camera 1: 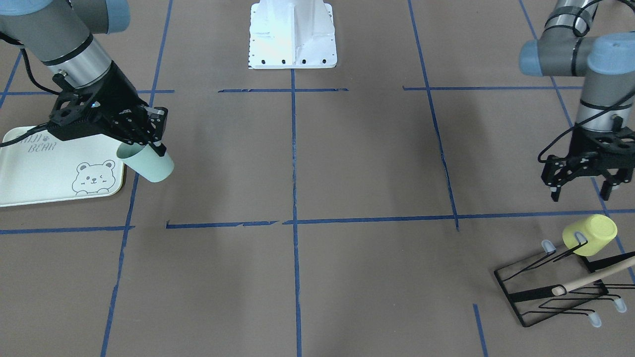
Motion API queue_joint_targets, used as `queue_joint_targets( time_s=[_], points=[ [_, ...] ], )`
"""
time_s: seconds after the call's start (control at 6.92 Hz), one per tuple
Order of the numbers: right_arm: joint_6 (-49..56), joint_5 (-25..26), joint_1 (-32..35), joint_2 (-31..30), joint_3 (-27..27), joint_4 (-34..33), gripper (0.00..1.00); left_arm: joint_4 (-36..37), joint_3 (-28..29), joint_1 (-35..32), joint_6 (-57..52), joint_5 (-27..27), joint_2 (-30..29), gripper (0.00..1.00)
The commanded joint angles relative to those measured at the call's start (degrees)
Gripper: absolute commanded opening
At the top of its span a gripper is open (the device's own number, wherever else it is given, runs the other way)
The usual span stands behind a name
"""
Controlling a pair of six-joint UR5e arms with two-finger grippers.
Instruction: Left arm grabs green cup and hands to right arm on tray
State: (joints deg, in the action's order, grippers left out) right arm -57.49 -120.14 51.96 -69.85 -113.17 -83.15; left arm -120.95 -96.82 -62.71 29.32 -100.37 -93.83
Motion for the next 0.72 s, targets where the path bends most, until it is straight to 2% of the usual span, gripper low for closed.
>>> queue_joint_targets(
  time_s=[0.0, 0.14, 0.43, 0.58],
  points=[
    [13.6, -0.9, 4.8, -0.9, -0.4, -7.9, 0.0, 17.1, 0.7, -11.7, -20.2, -12.4, -0.6, 1.0],
    [17.2, -3.9, 7.1, -2.2, 0.0, -8.7, 0.0, 22.6, 0.7, -14.6, -20.9, -18.9, -0.6, 1.0],
    [24.7, -10.3, 13.1, -9.5, -0.3, -8.4, 0.0, 25.8, 1.3, -18.9, -22.9, -32.4, 1.4, 1.0],
    [28.7, -10.7, 14.4, -13.1, -0.3, -8.3, 0.0, 27.3, 1.1, -20.7, -23.1, -37.3, 2.8, 1.0]
  ],
)
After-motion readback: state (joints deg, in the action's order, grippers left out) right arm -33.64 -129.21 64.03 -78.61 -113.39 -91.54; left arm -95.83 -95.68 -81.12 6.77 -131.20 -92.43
